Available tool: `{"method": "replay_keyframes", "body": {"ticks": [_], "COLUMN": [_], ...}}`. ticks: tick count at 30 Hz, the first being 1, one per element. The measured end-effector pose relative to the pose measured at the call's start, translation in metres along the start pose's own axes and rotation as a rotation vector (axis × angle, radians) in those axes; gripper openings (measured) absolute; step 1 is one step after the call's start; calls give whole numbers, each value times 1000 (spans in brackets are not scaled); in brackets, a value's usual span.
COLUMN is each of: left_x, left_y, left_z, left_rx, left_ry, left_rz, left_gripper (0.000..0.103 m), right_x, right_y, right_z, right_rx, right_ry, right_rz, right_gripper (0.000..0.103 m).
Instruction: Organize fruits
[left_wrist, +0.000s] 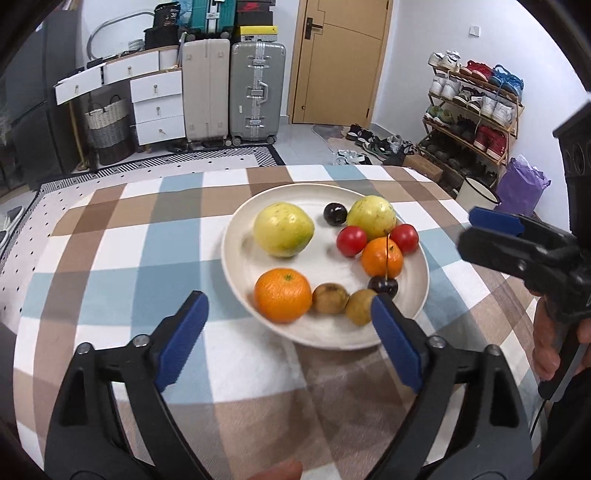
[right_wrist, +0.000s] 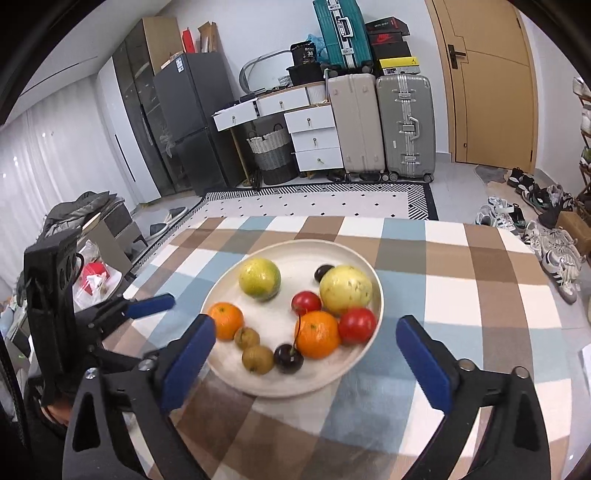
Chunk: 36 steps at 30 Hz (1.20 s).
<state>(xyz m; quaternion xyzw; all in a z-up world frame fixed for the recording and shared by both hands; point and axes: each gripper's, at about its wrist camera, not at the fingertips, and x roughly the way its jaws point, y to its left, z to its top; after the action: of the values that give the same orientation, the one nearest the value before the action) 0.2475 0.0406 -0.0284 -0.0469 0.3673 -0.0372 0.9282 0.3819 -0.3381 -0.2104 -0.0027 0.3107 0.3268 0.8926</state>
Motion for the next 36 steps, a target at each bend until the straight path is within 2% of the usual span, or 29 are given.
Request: {"method": "replay_keyframes", "body": {"ticks": [1, 2, 6, 10, 26, 30, 36], "left_x": [-4, -10, -28, -45, -91, -94, -96], "left_y": [2, 4, 7, 6, -10, -12, -12], "left_z": [-3, -7, -16, -28, -63, -63, -64], "left_rx": [-1, -2, -4, -6, 8, 6, 7], "left_ry": [-7, -21, -51, -92, -239, -255, -257], "left_rz": [3, 11, 9, 15, 21, 18, 11], "left_gripper": [101, 102, 102, 102, 102, 102, 102], "right_x": [-3, -5, -10, -19, -59, -61, -56], "right_y": [1, 2, 7, 11, 39, 44, 44], "right_z": [-5, -9, -28, -42, -71, -74, -77], "right_rx": [-4, -7, -28, -32, -122, -149, -151], "right_ry": [-4, -5, 12, -8, -196, -229, -224], "right_rz": [7, 10, -4, -4, 11, 7, 2], "right_gripper": [102, 102, 102, 103, 103, 103, 103]}}
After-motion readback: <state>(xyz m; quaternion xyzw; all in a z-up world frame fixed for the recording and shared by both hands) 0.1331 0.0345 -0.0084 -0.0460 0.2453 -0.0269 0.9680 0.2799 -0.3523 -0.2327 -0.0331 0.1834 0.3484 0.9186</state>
